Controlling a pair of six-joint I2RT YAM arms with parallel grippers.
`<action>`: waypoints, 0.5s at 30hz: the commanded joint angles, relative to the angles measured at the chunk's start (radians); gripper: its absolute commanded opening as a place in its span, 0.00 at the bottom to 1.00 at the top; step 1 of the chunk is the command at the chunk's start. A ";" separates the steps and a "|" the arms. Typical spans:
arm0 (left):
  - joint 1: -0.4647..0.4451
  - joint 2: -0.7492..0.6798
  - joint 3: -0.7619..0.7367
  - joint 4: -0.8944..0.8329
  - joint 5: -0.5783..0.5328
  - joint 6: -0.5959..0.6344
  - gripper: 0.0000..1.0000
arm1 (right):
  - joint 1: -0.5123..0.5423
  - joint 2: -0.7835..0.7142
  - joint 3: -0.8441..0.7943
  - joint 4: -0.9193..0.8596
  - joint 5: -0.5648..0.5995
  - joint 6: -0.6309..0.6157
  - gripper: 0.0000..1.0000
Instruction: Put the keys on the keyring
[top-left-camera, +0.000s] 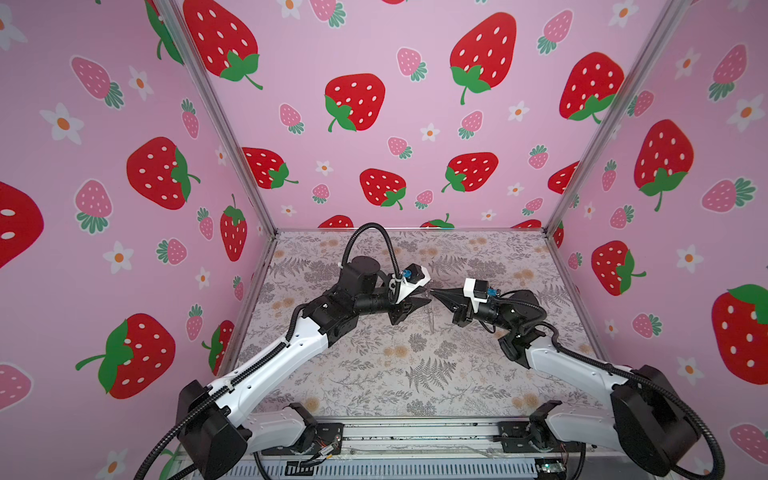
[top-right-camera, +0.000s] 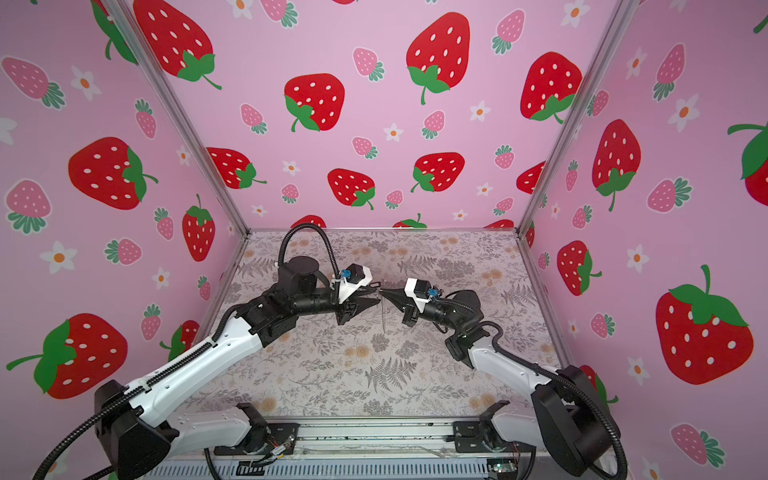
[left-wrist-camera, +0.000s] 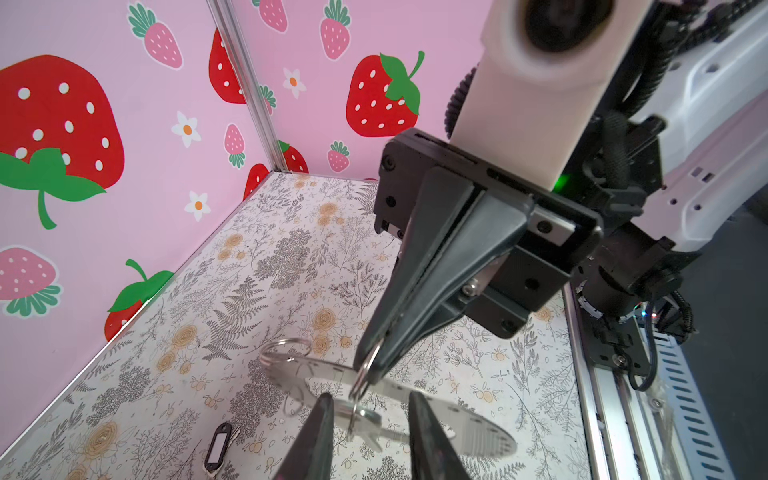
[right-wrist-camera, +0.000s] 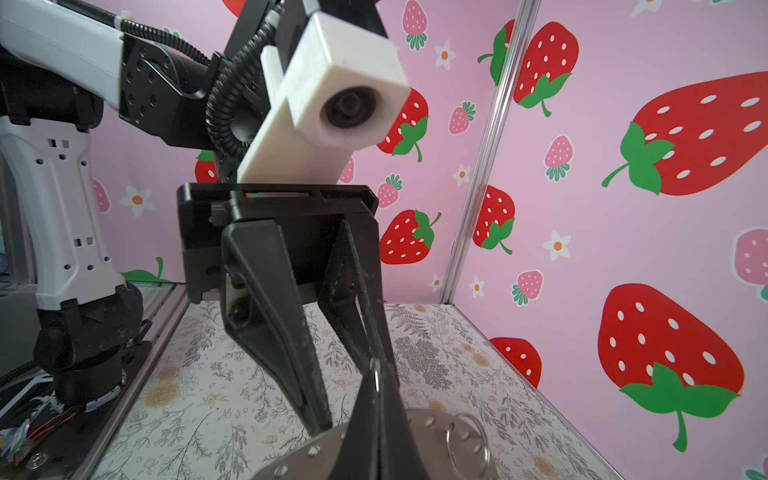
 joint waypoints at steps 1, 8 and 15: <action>0.002 -0.007 0.033 0.018 0.033 0.021 0.28 | -0.004 -0.010 0.027 0.062 -0.064 0.000 0.00; 0.001 0.006 0.037 0.011 0.036 0.032 0.13 | -0.004 -0.012 0.020 0.099 -0.093 0.016 0.00; 0.002 -0.006 0.042 0.003 0.028 0.044 0.00 | -0.004 -0.005 0.025 0.055 -0.088 -0.007 0.18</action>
